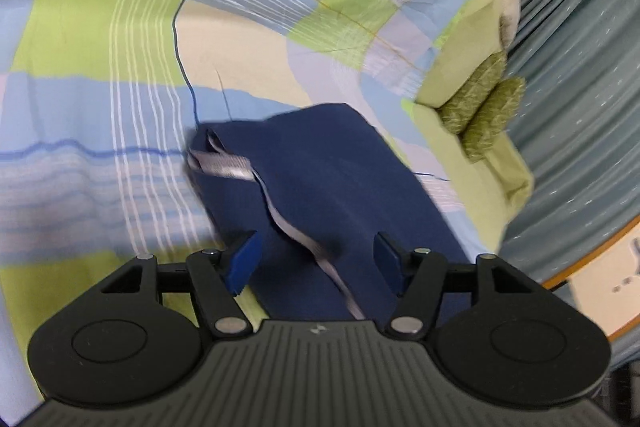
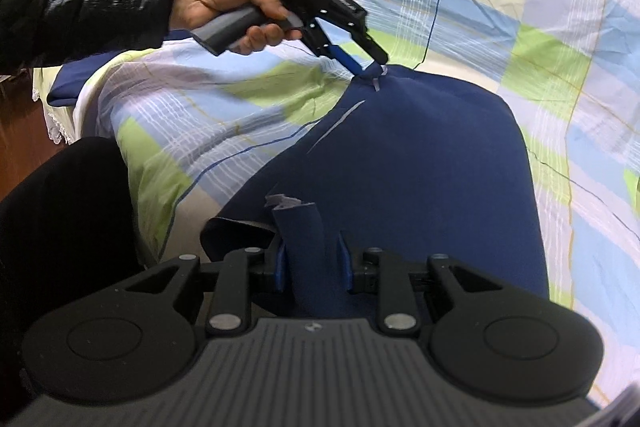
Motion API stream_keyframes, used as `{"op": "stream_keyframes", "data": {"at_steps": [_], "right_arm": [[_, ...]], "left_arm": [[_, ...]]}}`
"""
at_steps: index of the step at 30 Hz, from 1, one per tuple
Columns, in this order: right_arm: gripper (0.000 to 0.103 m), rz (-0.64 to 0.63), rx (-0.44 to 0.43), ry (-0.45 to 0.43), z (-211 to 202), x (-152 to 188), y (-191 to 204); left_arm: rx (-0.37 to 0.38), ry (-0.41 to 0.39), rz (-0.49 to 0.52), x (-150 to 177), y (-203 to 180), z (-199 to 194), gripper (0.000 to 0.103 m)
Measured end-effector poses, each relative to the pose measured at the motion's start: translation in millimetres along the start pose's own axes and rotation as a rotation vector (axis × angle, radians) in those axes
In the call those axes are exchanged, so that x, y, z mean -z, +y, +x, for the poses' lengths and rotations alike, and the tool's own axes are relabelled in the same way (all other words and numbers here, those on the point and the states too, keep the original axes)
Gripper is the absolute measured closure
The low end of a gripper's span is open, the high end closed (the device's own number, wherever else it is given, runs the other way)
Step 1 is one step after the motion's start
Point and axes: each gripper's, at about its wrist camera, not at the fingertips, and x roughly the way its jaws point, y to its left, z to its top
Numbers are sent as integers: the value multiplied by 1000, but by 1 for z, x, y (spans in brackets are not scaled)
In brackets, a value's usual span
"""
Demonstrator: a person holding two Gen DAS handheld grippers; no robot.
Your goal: Fold clothes
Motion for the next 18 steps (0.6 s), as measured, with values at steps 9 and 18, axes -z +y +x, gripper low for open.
{"op": "stream_keyframes", "data": {"at_steps": [9,18], "right_arm": [[80,-16,-7,4,7,-1,2],[80,-54,-18,37,6,6,6]], "left_arm": [[33,15,-71,0,2,32,40],[27,-43,-194,-8,13,50,50]]}}
